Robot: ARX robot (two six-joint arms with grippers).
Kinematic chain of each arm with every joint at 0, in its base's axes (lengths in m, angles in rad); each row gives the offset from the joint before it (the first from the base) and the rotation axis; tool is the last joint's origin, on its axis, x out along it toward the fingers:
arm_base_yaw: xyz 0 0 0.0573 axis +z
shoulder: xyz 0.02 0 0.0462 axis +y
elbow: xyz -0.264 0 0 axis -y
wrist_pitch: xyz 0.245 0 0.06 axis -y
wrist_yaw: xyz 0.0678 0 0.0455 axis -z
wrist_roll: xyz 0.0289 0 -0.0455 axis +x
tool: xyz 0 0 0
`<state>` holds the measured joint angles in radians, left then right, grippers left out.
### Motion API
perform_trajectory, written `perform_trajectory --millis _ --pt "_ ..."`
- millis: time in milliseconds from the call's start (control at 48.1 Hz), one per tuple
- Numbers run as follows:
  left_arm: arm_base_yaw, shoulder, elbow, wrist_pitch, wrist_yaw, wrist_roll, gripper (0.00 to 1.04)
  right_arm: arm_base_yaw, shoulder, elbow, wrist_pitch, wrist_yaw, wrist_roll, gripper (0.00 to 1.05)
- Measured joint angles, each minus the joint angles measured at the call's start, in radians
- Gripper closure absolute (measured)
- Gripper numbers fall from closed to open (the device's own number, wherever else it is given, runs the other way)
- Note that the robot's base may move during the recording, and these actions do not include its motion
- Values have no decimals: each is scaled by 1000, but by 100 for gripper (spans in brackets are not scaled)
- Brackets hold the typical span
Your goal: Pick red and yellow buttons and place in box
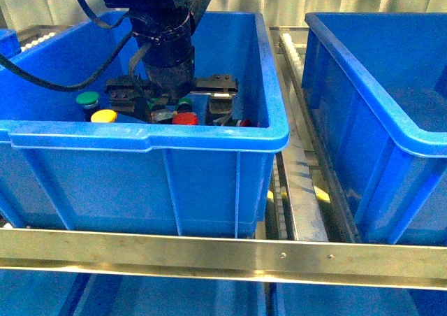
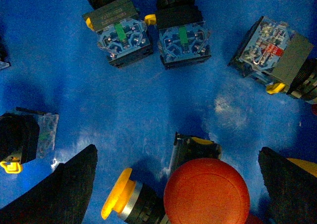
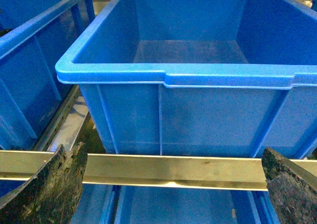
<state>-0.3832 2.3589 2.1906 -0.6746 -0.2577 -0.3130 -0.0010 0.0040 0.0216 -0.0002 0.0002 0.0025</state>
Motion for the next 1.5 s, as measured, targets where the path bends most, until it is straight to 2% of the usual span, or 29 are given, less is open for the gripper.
perform_trajectory --millis 520,603,624,707,811,853,1082,1352,1456,1498 --pt "-24 26 27 -21 -9 15 9 0 0 0 0 0 0 3" --pt "-24 26 27 -22 -19 18 21 0 0 0 0 0 0 3" --pt "-24 26 27 -26 -27 20 28 0 0 0 0 0 0 3" --pt "-24 26 27 -27 -35 21 44 0 0 0 0 0 0 3" --pt "-24 26 27 -27 -43 23 64 0 0 0 0 0 0 3" --pt "-24 26 27 -26 -46 24 68 0 0 0 0 0 0 3" --pt "-24 6 -14 11 -54 38 70 0 0 0 0 0 0 3" --pt "-16 -143 -220 150 -47 99 70 0 0 0 0 0 0 3" --pt "2 -298 -378 257 8 156 70 0 0 0 0 0 0 3" --pt "14 -378 -456 321 60 174 71 0 0 0 0 0 0 3"
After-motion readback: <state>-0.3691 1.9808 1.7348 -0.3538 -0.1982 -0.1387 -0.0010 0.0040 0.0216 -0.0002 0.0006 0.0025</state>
